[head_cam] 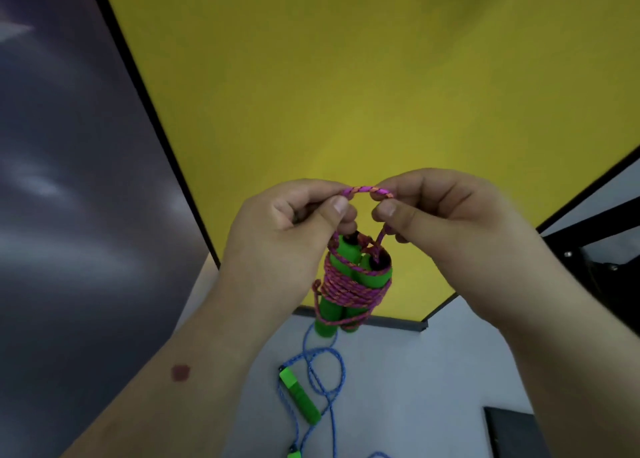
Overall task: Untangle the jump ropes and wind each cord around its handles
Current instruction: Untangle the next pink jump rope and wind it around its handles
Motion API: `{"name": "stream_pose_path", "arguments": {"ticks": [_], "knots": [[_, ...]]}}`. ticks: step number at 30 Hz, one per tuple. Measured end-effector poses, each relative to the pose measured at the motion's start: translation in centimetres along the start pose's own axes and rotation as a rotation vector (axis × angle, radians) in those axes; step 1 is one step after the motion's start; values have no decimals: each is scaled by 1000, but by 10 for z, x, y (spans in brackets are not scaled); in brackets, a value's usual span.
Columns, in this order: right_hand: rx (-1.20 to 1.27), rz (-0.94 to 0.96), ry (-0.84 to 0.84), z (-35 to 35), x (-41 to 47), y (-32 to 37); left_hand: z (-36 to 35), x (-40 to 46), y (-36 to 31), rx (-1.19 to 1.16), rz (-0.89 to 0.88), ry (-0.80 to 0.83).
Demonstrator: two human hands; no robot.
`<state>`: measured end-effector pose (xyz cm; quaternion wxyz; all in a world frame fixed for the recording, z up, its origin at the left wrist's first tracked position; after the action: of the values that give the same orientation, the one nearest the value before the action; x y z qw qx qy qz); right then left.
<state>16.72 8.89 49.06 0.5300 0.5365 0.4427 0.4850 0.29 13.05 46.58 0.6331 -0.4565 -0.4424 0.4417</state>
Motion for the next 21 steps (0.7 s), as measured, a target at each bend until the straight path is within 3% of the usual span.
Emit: {"name": "stream_pose_path", "arguments": {"ticks": [12,21], "knots": [[-31,71,-165,12,18,284,58,52,-280,114,-2,-17],[-96,137,-188,17,36,423,88,89,-409,150,-48,-13]]}}
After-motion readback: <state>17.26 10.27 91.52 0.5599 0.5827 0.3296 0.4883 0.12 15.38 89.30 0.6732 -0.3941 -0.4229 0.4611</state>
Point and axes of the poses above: each hand's wrist, its own x-axis towards the middle knuckle, its own z-axis out of the back of the hand, y = z × x, the point moved 9 cm from there along x, towards the middle knuckle, and after that the axes turned 13 degrees about x, right-handed, at the moved point
